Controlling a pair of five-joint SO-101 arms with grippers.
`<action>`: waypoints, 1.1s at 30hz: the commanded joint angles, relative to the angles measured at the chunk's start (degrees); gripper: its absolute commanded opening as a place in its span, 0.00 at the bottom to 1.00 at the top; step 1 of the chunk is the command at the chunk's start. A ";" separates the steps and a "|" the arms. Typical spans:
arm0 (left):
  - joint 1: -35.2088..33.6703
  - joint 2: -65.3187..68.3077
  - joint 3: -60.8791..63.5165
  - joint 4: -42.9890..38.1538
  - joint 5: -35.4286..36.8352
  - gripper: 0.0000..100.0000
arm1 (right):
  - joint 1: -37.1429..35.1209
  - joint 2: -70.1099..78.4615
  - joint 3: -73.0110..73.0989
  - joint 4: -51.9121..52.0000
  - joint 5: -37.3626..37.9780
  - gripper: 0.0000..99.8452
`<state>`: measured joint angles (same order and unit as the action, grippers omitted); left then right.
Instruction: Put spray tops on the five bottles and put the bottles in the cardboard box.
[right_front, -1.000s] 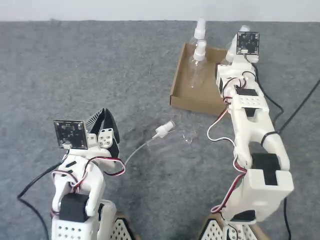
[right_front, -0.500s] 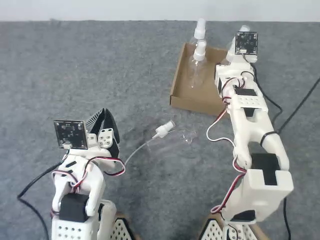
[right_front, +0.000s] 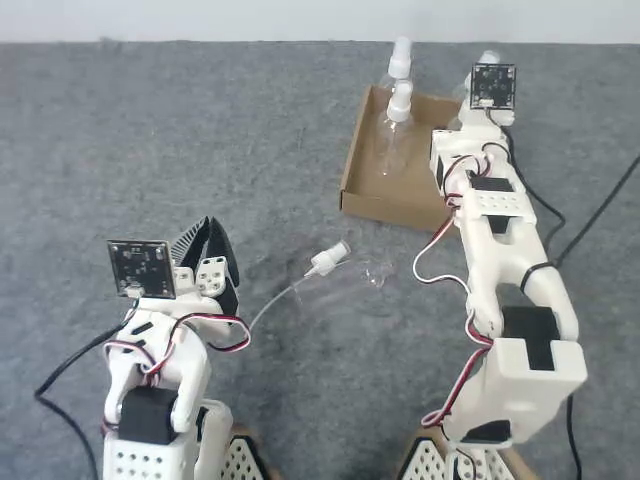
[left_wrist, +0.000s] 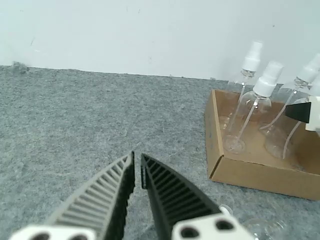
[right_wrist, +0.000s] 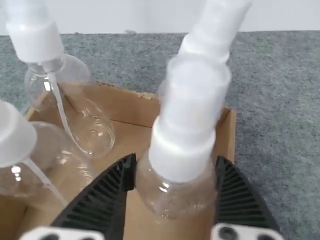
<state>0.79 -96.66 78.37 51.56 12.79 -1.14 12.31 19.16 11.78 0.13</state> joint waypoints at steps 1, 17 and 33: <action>-0.26 -0.70 -0.40 -1.85 0.53 0.01 | 0.22 -0.48 -2.55 0.75 1.23 0.26; -0.26 -0.70 -0.40 -1.85 0.53 0.01 | -0.84 -9.27 -7.65 12.88 1.23 0.29; -0.26 -0.70 -0.40 -1.93 0.53 0.01 | -8.84 -27.12 -13.89 45.49 0.70 0.29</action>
<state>0.79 -96.66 78.37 51.56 12.79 -5.54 -8.35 8.79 49.23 0.13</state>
